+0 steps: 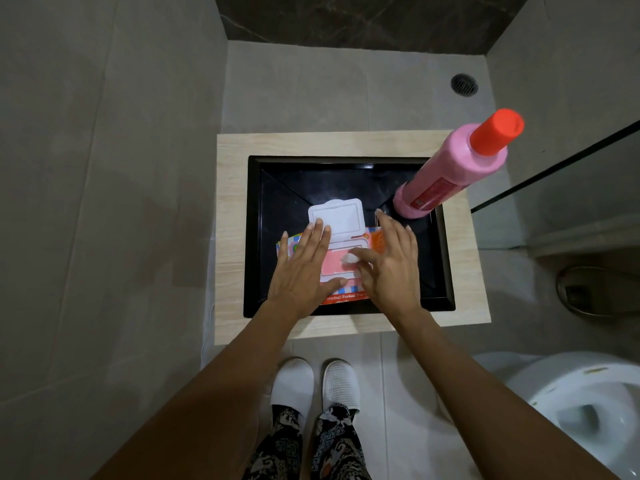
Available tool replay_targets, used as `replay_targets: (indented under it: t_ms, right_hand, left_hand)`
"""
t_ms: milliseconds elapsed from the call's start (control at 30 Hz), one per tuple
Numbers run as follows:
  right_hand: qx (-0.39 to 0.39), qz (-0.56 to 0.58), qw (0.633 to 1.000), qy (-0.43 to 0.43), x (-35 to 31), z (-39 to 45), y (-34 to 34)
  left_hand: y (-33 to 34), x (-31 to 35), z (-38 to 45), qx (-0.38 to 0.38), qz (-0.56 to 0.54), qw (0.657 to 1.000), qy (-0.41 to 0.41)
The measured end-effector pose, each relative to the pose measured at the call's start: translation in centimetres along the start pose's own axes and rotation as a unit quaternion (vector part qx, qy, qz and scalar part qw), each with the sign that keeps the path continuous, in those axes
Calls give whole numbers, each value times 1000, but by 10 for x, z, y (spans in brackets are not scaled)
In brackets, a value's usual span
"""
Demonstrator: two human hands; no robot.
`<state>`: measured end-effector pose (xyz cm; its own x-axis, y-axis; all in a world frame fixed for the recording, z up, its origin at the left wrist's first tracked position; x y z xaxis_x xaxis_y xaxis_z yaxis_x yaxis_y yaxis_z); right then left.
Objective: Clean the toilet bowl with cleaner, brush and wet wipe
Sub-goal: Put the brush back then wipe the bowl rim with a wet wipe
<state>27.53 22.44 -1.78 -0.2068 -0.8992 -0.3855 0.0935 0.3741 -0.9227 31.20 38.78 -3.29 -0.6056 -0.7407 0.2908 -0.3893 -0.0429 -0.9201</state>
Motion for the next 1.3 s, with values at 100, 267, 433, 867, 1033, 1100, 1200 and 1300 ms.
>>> replay_targets:
  t_ms: [100,267,433,867,1033,1100,1200,1300]
  right_hand:
    - [-1,14,1000,-14,-1,7,-4]
    - [25,-4,999,-37,3,11,-4]
    - [93,38,994,-36,-2,4,-12]
    - [222,105,969,24,-14,38,-61]
    - [178,64,981,34,4,30,-47]
    - [186,66,979,46,6,28,-48]
    - [205,86,972,72,1,28,-58]
    - [225,110,965,76,-5,27,-71]
  left_hand:
    - [1,1,4,4,-8,1000,-3]
    - [2,4,8,-8,6,1000,-11]
    - [0,9,12,-14,15,1000,-8]
    - [-5,11,10,-44,22,999,-13]
    - [-2,8,6,-48,16,998,-25]
    - [-1,6,6,-46,10,999,-25]
    - [0,6,7,-42,3,999,-22]
    - [-1,8,8,-40,9,999,-18]
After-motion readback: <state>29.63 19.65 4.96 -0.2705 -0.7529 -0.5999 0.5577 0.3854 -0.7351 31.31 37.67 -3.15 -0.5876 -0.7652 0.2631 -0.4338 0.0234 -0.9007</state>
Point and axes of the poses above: each hand's wrist, its own z-axis towards the middle knuckle, its own y-axis out of the palm, x = y × z, the point moved 1 cm from there along z, towards the middle knuckle, and after that the axes turned 13 degrees about y, right-handed, at the moved point
